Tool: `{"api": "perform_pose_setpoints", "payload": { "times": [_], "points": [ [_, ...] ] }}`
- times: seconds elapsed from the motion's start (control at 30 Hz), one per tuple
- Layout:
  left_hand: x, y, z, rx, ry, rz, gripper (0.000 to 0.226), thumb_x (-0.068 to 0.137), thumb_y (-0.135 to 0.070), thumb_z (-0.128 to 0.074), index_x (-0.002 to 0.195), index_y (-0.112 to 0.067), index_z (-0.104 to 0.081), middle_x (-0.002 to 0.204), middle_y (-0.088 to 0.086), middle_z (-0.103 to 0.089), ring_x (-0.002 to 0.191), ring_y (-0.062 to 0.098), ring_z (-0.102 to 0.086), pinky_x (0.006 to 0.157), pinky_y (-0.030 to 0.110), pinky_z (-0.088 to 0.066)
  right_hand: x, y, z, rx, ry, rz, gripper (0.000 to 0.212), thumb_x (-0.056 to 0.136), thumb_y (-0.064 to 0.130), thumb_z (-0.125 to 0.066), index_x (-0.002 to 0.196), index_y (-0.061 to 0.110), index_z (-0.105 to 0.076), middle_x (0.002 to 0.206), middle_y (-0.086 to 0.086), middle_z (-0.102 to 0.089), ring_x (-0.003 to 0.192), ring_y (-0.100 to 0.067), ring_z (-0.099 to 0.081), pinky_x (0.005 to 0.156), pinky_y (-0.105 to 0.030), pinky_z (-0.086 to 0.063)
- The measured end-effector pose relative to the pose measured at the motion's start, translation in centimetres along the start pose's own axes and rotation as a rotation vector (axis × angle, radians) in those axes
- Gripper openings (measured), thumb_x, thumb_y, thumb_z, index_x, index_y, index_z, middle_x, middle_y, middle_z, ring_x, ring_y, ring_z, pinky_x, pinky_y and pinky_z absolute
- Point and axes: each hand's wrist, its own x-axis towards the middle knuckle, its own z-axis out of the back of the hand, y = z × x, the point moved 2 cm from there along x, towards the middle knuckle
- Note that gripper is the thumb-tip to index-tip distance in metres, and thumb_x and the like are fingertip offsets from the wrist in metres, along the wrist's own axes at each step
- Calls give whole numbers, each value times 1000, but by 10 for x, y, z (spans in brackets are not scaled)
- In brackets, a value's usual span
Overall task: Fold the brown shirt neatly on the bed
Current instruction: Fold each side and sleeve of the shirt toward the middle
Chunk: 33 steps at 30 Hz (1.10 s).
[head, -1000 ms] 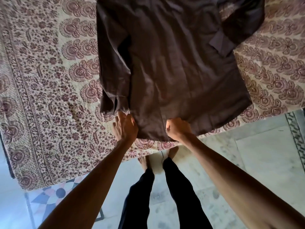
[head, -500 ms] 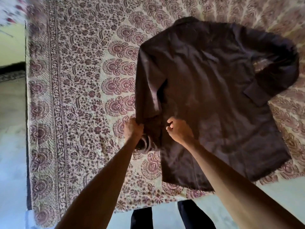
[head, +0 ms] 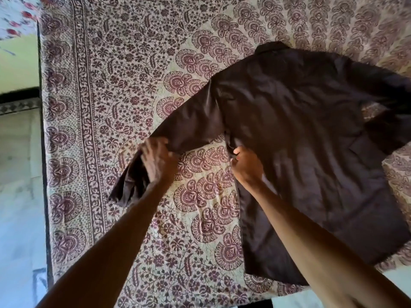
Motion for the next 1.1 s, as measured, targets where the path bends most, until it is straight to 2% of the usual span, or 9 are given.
{"api": "perform_pose_setpoints", "payload": {
  "times": [0.13,0.27,0.37,0.5,0.63,0.7,0.8,0.9,1.1],
  "points": [
    [11,-51,-33,156,153,-378,59,77,-30,-68,129,-20,-41,125,11,-44,110,30,-48,89,46,-45,30,19,-2,-7,-1,27,30,86,33,-63,112,19,-57,108,-4,-69,101,-28,-67,78,-36,-51],
    [39,-54,-42,296,184,-491,54,81,-3,-59,131,-20,-46,127,9,-50,112,29,-54,89,44,-47,61,34,-2,-14,-19,93,47,84,25,-68,125,18,-45,120,-7,-61,102,-32,-64,78,-41,-51],
    [68,-35,-32,237,109,-398,45,85,4,-56,126,-14,-52,121,13,-54,102,30,-59,82,42,-52,81,43,-5,-130,-61,228,56,82,14,-71,130,20,-43,119,-5,-55,99,-27,-63,71,-40,-54],
    [95,-18,-23,204,221,-412,42,81,-28,-64,122,-22,-56,125,11,-47,110,30,-50,93,47,-44,101,53,-9,-297,-10,392,54,76,5,-69,124,20,-52,115,-6,-50,102,-27,-54,73,-40,-56],
    [114,-17,-19,-285,291,-309,42,84,-52,-51,97,-16,-68,117,2,-47,112,20,-45,96,45,-43,116,69,-7,-383,127,377,44,72,13,-72,115,18,-62,116,-7,-56,108,-30,-52,87,-43,-48],
    [135,-19,-23,-378,229,-158,48,90,-52,-46,100,-9,-64,114,6,-51,109,18,-44,92,45,-46,128,80,-1,-330,137,329,31,74,14,-68,105,19,-67,109,-5,-63,105,-29,-56,87,-41,-46],
    [154,-24,-32,-208,230,15,52,90,-56,-45,118,-12,-51,126,12,-48,115,26,-46,92,45,-46,154,96,9,-179,74,257,26,77,9,-59,100,17,-69,104,-5,-69,101,-29,-62,83,-38,-51],
    [151,-37,-42,-5,260,-48,33,93,-32,-51,119,-11,-49,122,12,-50,111,28,-48,92,45,-43,181,109,13,-130,8,312,43,79,2,-59,120,17,-60,119,-7,-59,111,-30,-55,85,-41,-50],
    [182,-40,-23,-351,88,49,24,103,-16,-28,121,-4,-38,69,-1,-51,51,20,-48,44,37,-46,215,108,-6,-199,54,321,67,91,22,-57,150,14,-27,143,-10,-40,125,-32,-42,93,-50,-50]
  ]
}}
